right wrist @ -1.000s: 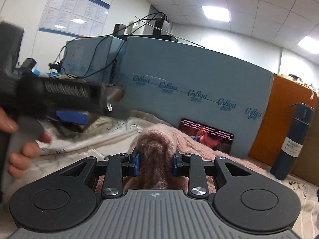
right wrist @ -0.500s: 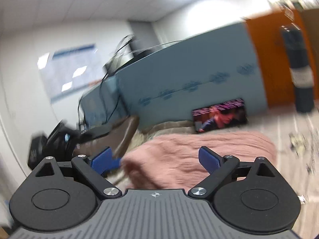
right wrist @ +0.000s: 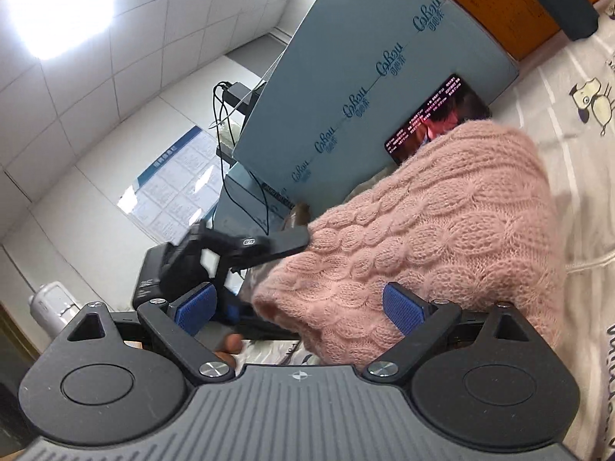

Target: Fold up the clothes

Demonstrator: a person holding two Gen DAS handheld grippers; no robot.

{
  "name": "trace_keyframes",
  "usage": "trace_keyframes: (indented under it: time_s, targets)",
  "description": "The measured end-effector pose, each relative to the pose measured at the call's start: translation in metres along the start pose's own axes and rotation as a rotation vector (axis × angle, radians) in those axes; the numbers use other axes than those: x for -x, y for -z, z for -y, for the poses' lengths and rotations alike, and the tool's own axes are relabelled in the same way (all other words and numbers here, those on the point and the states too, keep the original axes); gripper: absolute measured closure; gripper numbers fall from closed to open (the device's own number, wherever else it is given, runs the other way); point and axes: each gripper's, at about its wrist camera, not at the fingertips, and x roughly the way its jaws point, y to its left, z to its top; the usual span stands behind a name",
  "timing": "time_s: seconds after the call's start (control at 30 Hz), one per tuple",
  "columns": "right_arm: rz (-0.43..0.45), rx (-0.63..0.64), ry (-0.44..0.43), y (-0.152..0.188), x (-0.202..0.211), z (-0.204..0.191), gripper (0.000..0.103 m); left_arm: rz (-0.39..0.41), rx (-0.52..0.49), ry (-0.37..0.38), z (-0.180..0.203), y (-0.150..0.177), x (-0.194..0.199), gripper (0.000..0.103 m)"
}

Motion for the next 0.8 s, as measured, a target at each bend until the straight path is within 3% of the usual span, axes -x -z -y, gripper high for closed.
trace_keyframes:
  time_s: [0.1,0.13,0.17,0.33,0.4,0.6,0.8]
  targets:
    - [0.010,0.002,-0.008,-0.002,-0.001,0.000,0.009,0.032,-0.099,-0.044,0.011,0.005,-0.005,0.067]
    - [0.014,0.001,-0.012,-0.002,0.001,0.000,0.008,0.041,-0.120,-0.042,0.013,0.006,-0.006,0.073]
    - [0.018,-0.001,-0.016,-0.002,0.002,0.000,0.008,0.059,-0.136,-0.020,0.015,0.004,-0.006,0.076]
    - [0.039,-0.008,-0.036,-0.003,0.008,0.000,0.008,0.202,-0.245,0.254,0.032,0.015,0.004,0.077]
    - [0.047,-0.011,-0.044,-0.004,0.011,0.001,0.007,0.223,-0.239,0.293,0.030,0.018,0.000,0.077]
    - [0.067,-0.015,-0.058,-0.005,0.017,0.001,0.006,0.264,-0.338,0.051,0.001,0.029,0.003,0.077]
    - [0.064,0.004,-0.031,-0.004,0.016,0.001,0.006,0.291,-0.538,-0.101,0.001,0.047,0.009,0.071]
